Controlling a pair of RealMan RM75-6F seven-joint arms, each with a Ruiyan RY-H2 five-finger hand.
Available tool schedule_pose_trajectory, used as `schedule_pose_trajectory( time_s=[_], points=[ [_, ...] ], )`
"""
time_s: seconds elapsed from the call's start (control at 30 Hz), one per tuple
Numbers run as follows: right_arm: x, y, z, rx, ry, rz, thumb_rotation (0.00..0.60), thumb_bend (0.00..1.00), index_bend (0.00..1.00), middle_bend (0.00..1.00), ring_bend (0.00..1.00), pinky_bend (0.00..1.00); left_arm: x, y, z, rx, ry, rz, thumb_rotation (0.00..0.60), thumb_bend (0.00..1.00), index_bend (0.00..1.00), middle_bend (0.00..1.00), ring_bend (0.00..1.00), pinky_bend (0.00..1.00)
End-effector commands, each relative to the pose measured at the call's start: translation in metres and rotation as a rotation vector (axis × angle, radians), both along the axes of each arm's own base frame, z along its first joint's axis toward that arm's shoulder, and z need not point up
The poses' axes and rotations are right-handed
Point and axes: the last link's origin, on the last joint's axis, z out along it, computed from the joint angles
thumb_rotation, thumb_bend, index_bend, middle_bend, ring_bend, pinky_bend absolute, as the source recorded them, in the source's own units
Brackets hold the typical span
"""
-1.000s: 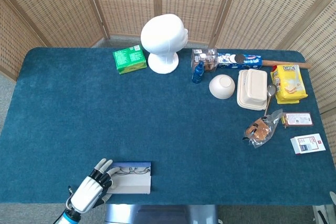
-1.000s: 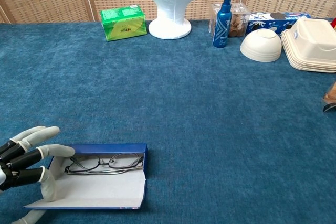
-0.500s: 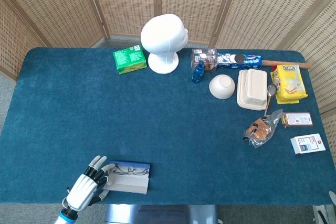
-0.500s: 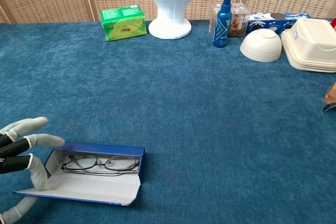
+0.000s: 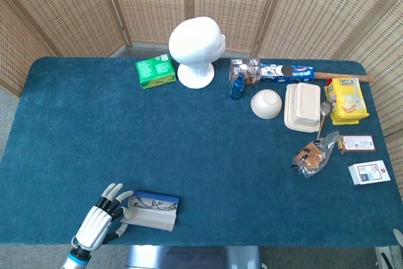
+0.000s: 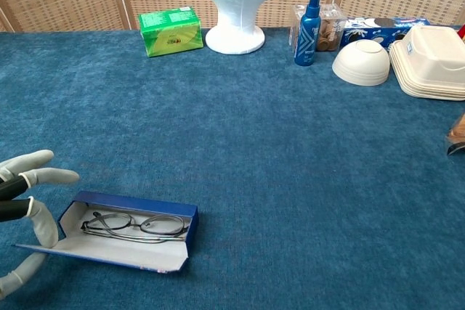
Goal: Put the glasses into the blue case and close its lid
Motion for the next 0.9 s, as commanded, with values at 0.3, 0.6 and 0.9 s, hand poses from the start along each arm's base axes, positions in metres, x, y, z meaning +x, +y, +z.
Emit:
schedule_pose_trajectory(
  time_s=[0.3,0.6,0.9],
  points=[
    [0.000,0.000,0.000,-0.003,0.002,-0.005,0.535,0.22,0.00,0.13,0.00,0.18,0.004,0.012,-0.001,-0.024,-0.064,0.048,0.600,0.41,0.51,0.18,0.00,0.03],
    [0.000,-0.001,0.001,-0.004,0.006,-0.012,0.531,0.22,0.00,0.13,0.00,0.18,0.008,0.030,0.002,-0.012,-0.090,0.079,0.600,0.41,0.51,0.18,0.00,0.03],
    [0.000,-0.003,-0.001,0.000,0.007,-0.018,0.527,0.22,0.00,0.13,0.00,0.18,0.005,0.038,-0.004,-0.029,-0.126,0.145,0.600,0.40,0.49,0.17,0.00,0.03]
  ],
)
